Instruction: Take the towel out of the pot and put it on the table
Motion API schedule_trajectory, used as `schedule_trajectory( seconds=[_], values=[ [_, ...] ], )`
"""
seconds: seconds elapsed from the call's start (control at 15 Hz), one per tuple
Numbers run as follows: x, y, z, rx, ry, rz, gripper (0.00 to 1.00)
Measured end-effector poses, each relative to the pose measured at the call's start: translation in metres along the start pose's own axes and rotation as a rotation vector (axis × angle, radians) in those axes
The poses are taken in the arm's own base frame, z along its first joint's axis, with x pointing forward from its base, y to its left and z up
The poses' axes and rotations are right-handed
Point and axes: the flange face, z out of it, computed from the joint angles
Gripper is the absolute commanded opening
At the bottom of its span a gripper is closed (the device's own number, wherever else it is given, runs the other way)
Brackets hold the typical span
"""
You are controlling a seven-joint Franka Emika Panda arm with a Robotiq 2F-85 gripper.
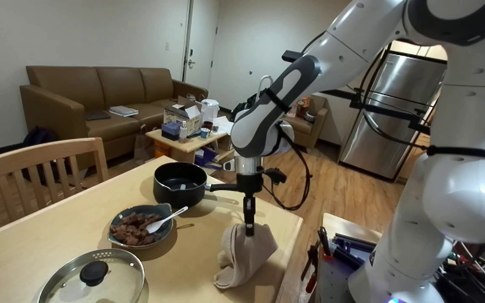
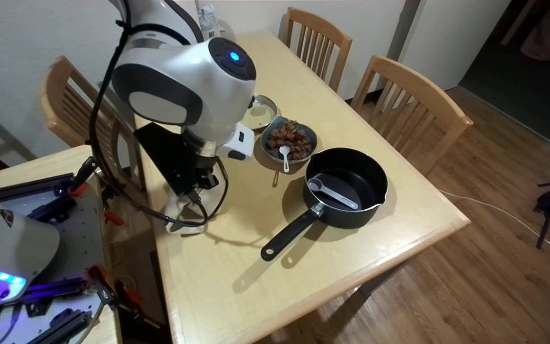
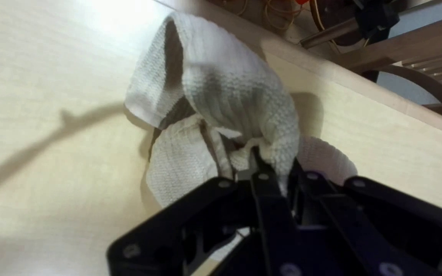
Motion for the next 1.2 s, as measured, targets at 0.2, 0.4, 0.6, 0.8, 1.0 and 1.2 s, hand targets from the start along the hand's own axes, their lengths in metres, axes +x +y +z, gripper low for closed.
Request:
schedule_trajectory(
  seconds=[0.2, 0.4, 0.6, 0.8, 1.0, 1.2],
  values=[
    [-0.003, 0.009, -0.004, 0.028, 0.034, 0.041, 0.6],
    [0.005, 0.011, -0.015, 0.006, 0.072, 0.004, 0.79],
    [0.02, 0.008, -0.029, -0.012, 0.099, -0.05, 0.97],
    [0.031, 0.01, -0.037, -0.03, 0.109, -0.073, 1.0],
    [0.035, 0.015, -0.034, -0.053, 0.069, -0.1, 1.0],
    [0.036, 0.015, -0.025, -0.058, -0.01, -0.143, 1.0]
  ],
)
